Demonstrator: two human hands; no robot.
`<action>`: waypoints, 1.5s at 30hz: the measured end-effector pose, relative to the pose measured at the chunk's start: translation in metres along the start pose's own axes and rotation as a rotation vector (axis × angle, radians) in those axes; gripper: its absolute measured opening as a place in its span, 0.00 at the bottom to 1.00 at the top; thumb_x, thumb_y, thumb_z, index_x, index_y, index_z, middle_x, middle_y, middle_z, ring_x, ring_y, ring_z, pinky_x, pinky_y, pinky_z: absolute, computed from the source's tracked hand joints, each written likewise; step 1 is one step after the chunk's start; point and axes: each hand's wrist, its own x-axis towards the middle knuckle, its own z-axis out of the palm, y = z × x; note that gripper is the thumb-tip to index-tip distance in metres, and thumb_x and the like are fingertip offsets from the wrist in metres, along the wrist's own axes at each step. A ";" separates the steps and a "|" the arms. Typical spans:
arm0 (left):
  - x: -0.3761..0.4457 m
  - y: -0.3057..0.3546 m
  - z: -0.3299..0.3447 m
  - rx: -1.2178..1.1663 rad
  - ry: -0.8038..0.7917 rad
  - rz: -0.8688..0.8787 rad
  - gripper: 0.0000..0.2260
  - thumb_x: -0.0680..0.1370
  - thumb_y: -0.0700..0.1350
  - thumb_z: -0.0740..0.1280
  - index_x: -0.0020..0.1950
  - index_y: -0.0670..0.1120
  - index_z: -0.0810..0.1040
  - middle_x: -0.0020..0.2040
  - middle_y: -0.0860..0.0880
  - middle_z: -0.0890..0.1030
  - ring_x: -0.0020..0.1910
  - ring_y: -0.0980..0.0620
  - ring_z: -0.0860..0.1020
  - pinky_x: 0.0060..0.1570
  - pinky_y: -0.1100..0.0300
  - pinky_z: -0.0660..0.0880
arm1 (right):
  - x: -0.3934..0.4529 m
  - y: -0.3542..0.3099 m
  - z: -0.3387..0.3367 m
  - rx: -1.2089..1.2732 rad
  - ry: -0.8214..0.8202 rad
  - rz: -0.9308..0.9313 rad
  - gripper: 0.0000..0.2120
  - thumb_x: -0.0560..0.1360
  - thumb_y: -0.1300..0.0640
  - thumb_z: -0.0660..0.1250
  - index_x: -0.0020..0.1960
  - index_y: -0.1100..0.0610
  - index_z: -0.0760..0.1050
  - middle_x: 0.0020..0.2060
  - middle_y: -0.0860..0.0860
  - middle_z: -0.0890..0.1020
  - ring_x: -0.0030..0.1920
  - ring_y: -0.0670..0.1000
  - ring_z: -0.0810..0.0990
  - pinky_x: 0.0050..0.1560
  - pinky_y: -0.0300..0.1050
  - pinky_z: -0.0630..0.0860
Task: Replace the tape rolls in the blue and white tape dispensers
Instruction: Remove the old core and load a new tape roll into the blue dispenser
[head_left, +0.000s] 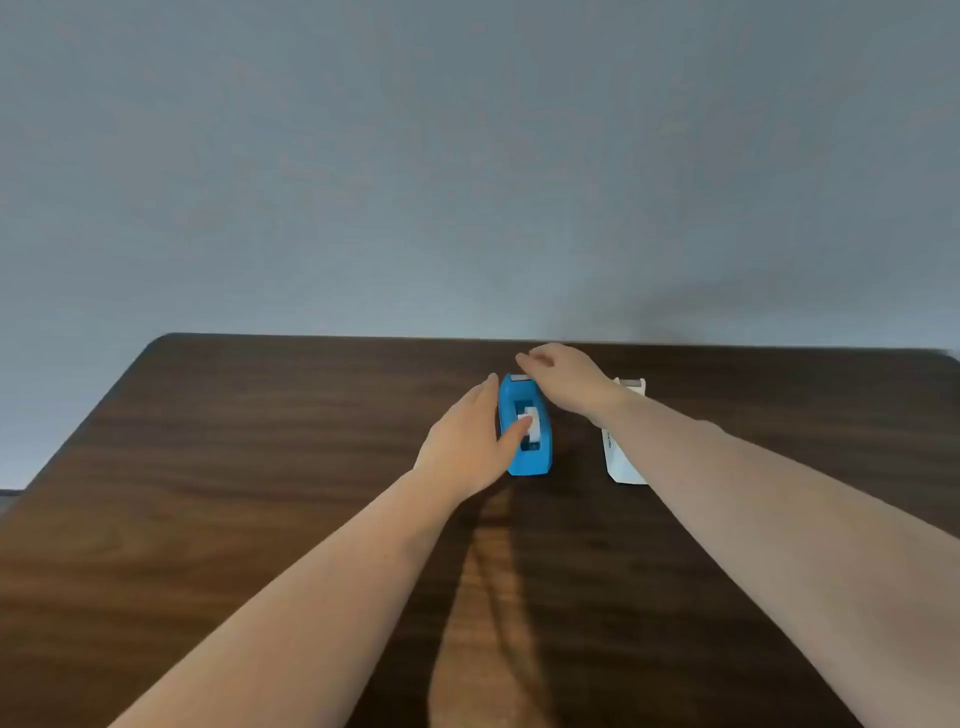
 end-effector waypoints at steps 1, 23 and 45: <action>0.000 0.000 0.006 -0.008 -0.003 -0.004 0.31 0.79 0.59 0.59 0.78 0.47 0.55 0.76 0.50 0.65 0.72 0.50 0.67 0.68 0.55 0.67 | 0.002 0.003 0.003 0.024 -0.010 0.015 0.24 0.81 0.45 0.54 0.71 0.58 0.67 0.67 0.55 0.74 0.66 0.53 0.72 0.65 0.47 0.68; -0.032 -0.025 0.070 -0.086 0.217 0.012 0.17 0.69 0.54 0.72 0.55 0.49 0.78 0.44 0.50 0.80 0.41 0.53 0.77 0.31 0.64 0.68 | -0.040 0.057 0.051 -0.003 0.293 -0.036 0.19 0.81 0.48 0.52 0.52 0.62 0.75 0.45 0.57 0.77 0.46 0.56 0.75 0.42 0.45 0.66; -0.155 -0.016 0.072 -0.280 -0.118 0.254 0.22 0.73 0.43 0.73 0.66 0.48 0.73 0.63 0.50 0.78 0.61 0.52 0.77 0.66 0.53 0.72 | -0.223 0.131 0.046 -0.121 0.161 -0.220 0.27 0.70 0.52 0.74 0.67 0.55 0.72 0.63 0.52 0.77 0.60 0.52 0.77 0.51 0.41 0.75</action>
